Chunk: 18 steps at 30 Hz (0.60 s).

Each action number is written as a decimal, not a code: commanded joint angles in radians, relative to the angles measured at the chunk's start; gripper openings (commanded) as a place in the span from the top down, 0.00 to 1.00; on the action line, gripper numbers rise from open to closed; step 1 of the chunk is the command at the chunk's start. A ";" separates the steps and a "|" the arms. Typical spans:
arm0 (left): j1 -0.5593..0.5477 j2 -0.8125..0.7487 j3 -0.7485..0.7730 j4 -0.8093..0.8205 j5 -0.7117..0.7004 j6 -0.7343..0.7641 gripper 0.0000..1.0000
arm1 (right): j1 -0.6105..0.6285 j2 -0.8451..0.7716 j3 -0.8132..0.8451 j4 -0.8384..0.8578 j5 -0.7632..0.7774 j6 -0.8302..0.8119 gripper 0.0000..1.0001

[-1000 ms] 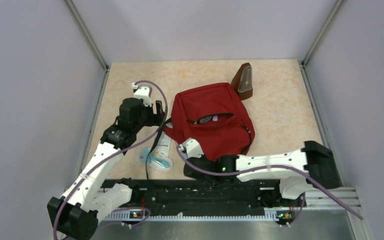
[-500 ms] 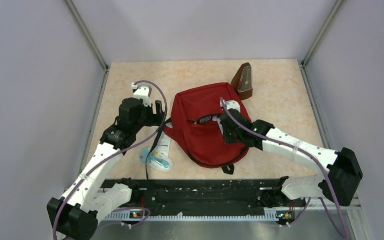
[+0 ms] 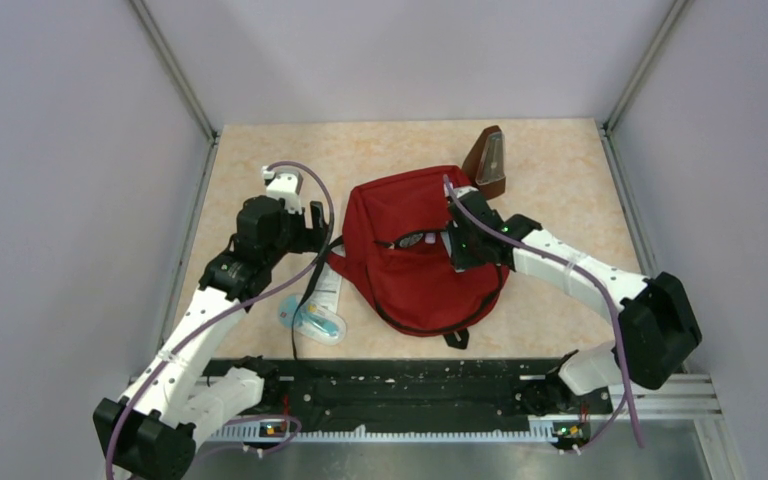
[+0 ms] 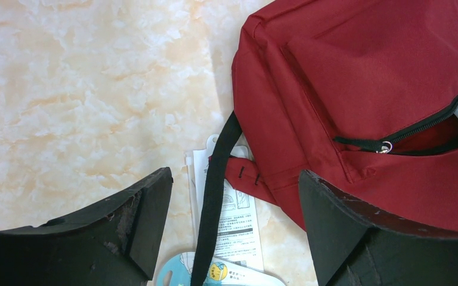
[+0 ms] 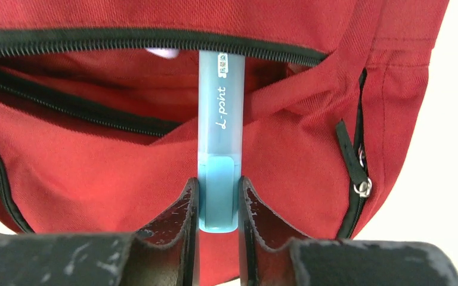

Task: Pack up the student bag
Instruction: Place the stationery in the student bag.

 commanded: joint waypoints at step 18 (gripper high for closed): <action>0.002 0.004 -0.004 0.048 0.010 -0.005 0.18 | -0.013 0.154 -0.045 0.676 0.284 -0.104 1.00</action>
